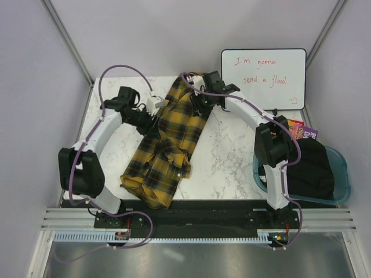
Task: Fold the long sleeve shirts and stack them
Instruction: Fold the shirt
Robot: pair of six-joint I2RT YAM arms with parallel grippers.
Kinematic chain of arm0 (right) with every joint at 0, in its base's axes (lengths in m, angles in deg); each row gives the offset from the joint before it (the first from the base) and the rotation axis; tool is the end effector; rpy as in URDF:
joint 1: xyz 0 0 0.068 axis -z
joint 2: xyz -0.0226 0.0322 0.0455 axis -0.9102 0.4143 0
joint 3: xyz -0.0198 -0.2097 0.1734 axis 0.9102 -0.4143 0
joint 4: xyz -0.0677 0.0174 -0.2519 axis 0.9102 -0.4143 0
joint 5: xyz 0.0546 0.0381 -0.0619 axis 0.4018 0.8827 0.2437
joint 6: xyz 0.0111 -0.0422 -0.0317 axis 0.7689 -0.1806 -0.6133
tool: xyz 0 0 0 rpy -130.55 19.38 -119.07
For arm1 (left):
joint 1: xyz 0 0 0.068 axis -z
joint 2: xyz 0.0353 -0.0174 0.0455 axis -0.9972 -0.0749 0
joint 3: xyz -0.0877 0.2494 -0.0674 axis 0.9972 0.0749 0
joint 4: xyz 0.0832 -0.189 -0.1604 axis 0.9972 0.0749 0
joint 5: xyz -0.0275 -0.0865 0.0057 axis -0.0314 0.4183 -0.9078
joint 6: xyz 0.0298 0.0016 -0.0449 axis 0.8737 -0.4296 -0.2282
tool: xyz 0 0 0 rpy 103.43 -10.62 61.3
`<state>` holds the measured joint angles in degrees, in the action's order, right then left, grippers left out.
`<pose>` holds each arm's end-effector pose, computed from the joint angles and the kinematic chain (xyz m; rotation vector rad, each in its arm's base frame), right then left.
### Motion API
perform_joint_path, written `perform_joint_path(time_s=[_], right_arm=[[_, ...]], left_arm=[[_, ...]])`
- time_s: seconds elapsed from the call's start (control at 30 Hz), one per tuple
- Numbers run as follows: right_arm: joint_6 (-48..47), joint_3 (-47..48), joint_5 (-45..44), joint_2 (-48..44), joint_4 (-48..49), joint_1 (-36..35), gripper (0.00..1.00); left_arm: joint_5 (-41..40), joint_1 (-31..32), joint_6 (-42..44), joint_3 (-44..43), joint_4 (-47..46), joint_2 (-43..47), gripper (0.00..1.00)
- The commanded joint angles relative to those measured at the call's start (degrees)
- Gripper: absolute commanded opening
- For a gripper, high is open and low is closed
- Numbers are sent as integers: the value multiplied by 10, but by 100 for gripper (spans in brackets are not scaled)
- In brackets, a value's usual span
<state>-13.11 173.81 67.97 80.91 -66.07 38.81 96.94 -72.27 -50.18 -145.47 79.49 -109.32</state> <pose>0.4264 0.2264 0.2564 -0.8242 2.3010 0.5249 0.3161 -0.0990 0.2680 1.0996 2.3056 -0.8469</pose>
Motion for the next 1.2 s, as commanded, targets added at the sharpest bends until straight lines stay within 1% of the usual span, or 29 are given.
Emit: perform_joint_path(time_s=[0.0,0.1,0.2,0.27,0.3,0.37,0.4,0.53,0.63,0.67,0.73,0.77,0.83,0.87,0.9,1.0,1.07,1.1,1.17], right_arm=[[30,-24,85,5,-10,-26,39],[45,-46,102,-2,3,-32,39],[44,-53,81,12,5,-36,38],[40,-57,72,25,2,-39,36],[40,-62,67,37,2,-40,36],[44,-64,65,48,0,-40,35],[44,-64,65,55,3,-40,35],[45,-63,63,57,10,-40,34],[40,-64,59,59,12,-39,35],[39,-60,58,64,13,-40,35],[33,-58,51,69,10,-40,36],[31,-56,49,74,10,-40,36],[24,-54,39,78,9,-40,36],[21,-53,30,82,8,-40,36],[18,-53,24,84,7,-40,36],[10,-53,15,89,6,-40,36],[10,-52,18,90,6,-40,36],[9,-52,20,88,6,-40,36],[8,-52,21,86,7,-40,36]], left_arm=[[-25,-31,83,68,46,73,54],[-12,-27,104,117,46,102,58],[-15,2,97,151,12,121,64],[-25,40,88,164,-13,129,66],[-53,76,70,170,-43,131,66],[-80,115,58,169,-56,119,67],[-103,145,41,168,-67,115,67],[-148,176,11,167,-76,68,64],[-163,178,9,169,-68,50,58],[-168,178,7,169,-66,43,50],[-166,178,6,168,-59,43,39],[-162,178,6,168,-46,52,26],[-154,177,10,171,-28,67,14],[-152,176,14,172,-4,75,4],[-157,172,19,178,8,96,2],[-166,152,39,196,51,131,2],[-173,136,55,207,70,139,2],[-178,115,58,212,73,142,2],[-188,93,63,214,72,132,2]])
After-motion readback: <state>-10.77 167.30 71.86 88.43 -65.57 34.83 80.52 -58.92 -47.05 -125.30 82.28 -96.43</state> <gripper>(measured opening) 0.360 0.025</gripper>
